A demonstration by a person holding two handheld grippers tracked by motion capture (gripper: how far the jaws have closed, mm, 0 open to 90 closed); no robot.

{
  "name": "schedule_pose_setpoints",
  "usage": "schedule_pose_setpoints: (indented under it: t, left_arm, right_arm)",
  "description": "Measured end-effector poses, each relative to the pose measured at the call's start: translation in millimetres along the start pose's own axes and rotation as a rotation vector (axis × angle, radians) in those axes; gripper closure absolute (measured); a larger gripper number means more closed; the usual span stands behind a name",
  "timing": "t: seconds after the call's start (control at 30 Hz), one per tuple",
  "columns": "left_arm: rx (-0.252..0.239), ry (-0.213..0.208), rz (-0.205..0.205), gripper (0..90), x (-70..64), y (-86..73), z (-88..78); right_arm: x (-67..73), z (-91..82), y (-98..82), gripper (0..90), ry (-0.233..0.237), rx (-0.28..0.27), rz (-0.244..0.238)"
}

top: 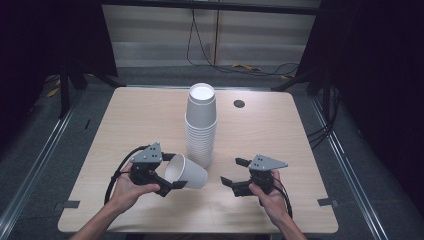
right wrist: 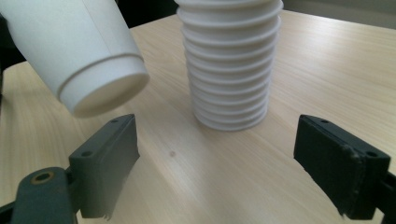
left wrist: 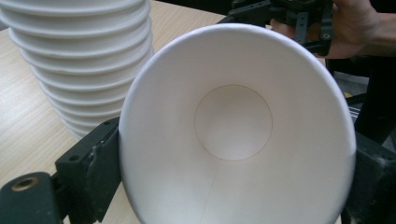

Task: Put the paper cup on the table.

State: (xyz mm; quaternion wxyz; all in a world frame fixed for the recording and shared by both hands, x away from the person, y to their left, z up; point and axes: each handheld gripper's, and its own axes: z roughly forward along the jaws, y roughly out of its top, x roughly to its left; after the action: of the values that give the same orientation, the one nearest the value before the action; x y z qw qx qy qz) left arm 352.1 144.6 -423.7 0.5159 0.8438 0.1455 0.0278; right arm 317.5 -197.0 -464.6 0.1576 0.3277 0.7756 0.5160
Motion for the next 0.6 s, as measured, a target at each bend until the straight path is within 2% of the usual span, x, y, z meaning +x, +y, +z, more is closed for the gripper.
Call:
schedule_pose_setpoints:
  t: [0.03,0.07,0.27,0.4,0.43,0.6]
  left_arm:
    - [0.0,0.0,0.0,8.9,0.0,0.0,0.0]
    - [0.013,-0.008,-0.001,8.7,0.6,-0.3,-0.2]
    - [0.032,0.01,-0.007,8.7,2.3,-1.9,-4.4]
    - [0.028,-0.005,-0.023,8.7,8.5,-0.7,-10.1]
    - [0.032,-0.001,-0.014,8.7,9.5,-0.4,-11.8]
    - [0.031,0.044,-0.031,8.7,17.7,-0.1,-22.2]
  right_arm:
    - [0.0,0.0,0.0,13.7,0.0,0.0,0.0]
    - [-0.3,-1.8,-2.8,13.6,-0.04,0.002,0.015]
    - [-0.6,-5.5,-2.6,13.6,-0.069,-0.01,0.02]
    - [-3.1,-6.5,-3.0,13.6,-0.086,-0.016,0.027]
    - [-3.1,-6.5,-3.0,13.6,-0.086,-0.016,0.027]
    - [-5.6,-7.6,-3.7,13.6,-0.101,-0.016,0.031]
